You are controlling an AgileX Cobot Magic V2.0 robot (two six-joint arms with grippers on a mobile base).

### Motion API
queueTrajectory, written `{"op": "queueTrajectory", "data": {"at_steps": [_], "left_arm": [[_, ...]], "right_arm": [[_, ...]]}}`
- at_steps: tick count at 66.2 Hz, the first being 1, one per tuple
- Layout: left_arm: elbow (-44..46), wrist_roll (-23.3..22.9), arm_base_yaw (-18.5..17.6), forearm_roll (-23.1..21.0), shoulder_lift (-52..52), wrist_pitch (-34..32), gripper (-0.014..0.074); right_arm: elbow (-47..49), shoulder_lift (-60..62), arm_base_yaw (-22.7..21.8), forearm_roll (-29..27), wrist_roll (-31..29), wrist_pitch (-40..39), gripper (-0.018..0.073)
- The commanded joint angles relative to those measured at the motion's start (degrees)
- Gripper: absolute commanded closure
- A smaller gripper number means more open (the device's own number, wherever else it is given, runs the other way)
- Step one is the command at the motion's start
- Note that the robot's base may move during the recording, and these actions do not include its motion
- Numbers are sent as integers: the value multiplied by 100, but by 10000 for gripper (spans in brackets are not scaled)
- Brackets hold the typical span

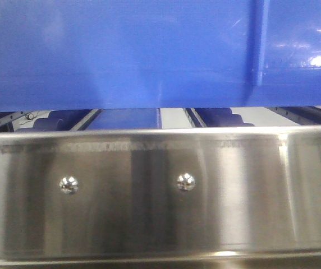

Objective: Move blue bin to conveyor side

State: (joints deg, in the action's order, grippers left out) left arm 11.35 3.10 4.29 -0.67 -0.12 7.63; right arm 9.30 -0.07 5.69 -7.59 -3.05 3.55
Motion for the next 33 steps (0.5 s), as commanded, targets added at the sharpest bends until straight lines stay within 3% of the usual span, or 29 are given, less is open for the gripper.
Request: {"op": "queueTrajectory", "data": {"at_steps": [1, 10, 23, 33], "left_arm": [[763, -12, -25, 218, -124, 636, 498], [1983, -12, -252, 218, -676, 1471, 335], [3342, -12, -509, 261, -1718, 2128, 206], [3909, -12, -690, 261, -2337, 1992, 136]], "right_arm": [[790, 7, 1, -48, 48, 578, 571], [1757, -449, 1, -48, 48, 975, 330], [2782, -1479, 1, -48, 48, 975, -5], [3190, -2173, 70, -48, 48, 975, 1]]}}
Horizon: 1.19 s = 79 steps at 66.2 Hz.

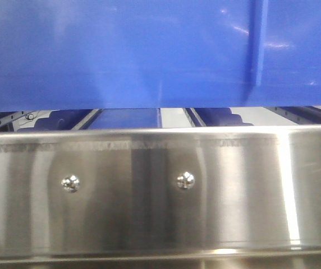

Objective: Move blue bin to conveyor side

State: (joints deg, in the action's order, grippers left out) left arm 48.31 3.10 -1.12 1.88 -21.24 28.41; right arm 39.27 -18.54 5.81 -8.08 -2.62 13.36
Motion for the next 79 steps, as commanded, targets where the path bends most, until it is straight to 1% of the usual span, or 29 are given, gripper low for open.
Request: {"op": "queueTrajectory", "data": {"at_steps": [1, 5, 7, 11, 16, 22, 29, 32, 37, 42, 45, 51, 57, 64, 68, 73, 79], "left_arm": [[240, -12, -173, 25, -277, -119, 137], [357, -12, -274, -45, -418, -204, 141], [441, -12, -317, -123, -499, -116, 141], [708, -35, -375, -344, -768, 250, 141], [1077, -35, -385, -459, -1104, 780, 141], [1591, -92, -385, -459, -1543, 1310, 141], [2197, -511, -385, -365, -2048, 1884, 141], [2564, -611, -385, -274, -2389, 2378, 141], [3084, -626, -385, -143, -2874, 3140, 141], [3510, -626, -385, -126, -3353, 3668, 141], [3711, -626, -385, -115, -3566, 3872, 141], [4027, -626, -385, -115, -3949, 3977, 141], [4216, -626, -366, -101, -4267, 3977, 141], [4394, -613, -219, -31, -4644, 4064, 141], [4490, -525, -88, -62, -4857, 4146, 141], [4552, -310, 46, -302, -5048, 4156, 141], [4563, -18, 208, -671, -5235, 4156, 141]], "right_arm": [[235, -368, 73, 1, 5, -2, 1], [363, -522, 165, 1, 5, 98, 1], [484, -621, 230, 1, 5, 245, 1], [771, -836, 362, 1, 5, 586, 1], [1182, -1171, 508, 1, 5, 1188, 1], [1823, -1652, 700, 1, -10, 1954, 1], [2543, -2163, 881, 1, -10, 2589, 1], [2850, -2444, 928, 1, -10, 2893, 1], [3329, -2776, 971, 1, -10, 3409, 1], [3853, -3179, 971, -9, -10, 4022, 1], [4161, -3443, 971, -9, -10, 4435, 1], [4720, -3938, 971, -9, -10, 5170, 1], [5132, -4380, 971, -9, 14, 5651, 1], [5453, -4792, 971, -9, 262, 5660, 1], [5540, -4962, 971, -9, 262, 5660, 1], [5552, -5142, 971, 39, 262, 5660, 1], [5552, -5283, 971, 297, 520, 5660, 1]]}}
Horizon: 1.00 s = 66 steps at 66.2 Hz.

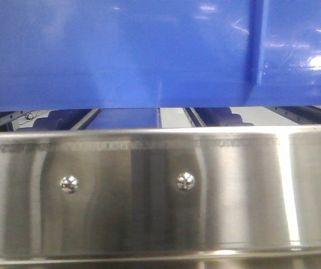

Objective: Move blue bin to conveyor side

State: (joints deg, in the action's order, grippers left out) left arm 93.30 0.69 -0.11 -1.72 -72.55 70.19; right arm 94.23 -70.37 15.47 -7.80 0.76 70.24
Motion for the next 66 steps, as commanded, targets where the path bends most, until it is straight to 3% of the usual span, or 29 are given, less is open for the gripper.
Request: {"op": "queueTrajectory", "data": {"at_steps": [1, 15, 36, 47, 66], "left_arm": [[65, 235, 120, -323, -128, -23, 141], [65, 235, 163, -49, -336, -23, 141], [54, 235, 163, -60, -499, -23, 141], [54, 235, 163, -60, -522, -23, 141], [54, 235, 163, -60, -536, -23, 141]], "right_arm": [[56, -116, 5, 312, 210, -27, 1], [56, -410, 5, 608, 341, -27, 1], [56, -957, 343, 620, 341, -27, 1], [56, -1088, 342, 964, 739, -27, 1], [56, -1335, 342, 965, 896, -27, 1]]}}
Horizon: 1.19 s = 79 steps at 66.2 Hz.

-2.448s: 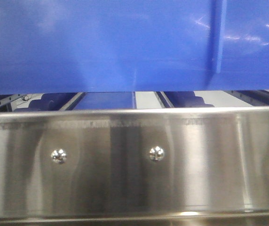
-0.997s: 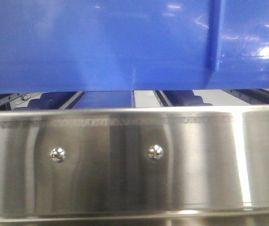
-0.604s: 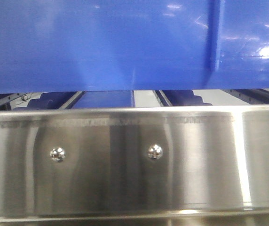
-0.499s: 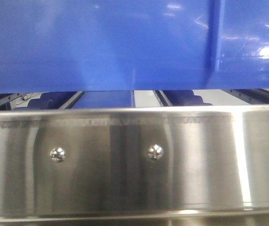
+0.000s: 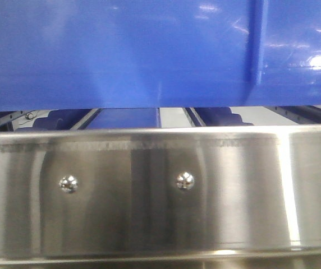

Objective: Move blue bin to conveyor side
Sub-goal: 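Close both grippers on opposite side rims of the blue bin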

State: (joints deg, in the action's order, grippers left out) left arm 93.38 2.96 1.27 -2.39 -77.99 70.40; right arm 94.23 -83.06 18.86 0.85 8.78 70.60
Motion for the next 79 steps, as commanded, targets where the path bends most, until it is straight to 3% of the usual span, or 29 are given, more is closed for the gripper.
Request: {"op": "queueTrajectory", "data": {"at_steps": [1, 79], "left_arm": [[46, 7, 25, 7, 8, -43, 141], [46, 7, 13, -214, -593, -107, 141]], "right_arm": [[56, -64, 3, 101, 110, -63, 1], [33, -157, 3, 101, 183, -63, 1]]}}
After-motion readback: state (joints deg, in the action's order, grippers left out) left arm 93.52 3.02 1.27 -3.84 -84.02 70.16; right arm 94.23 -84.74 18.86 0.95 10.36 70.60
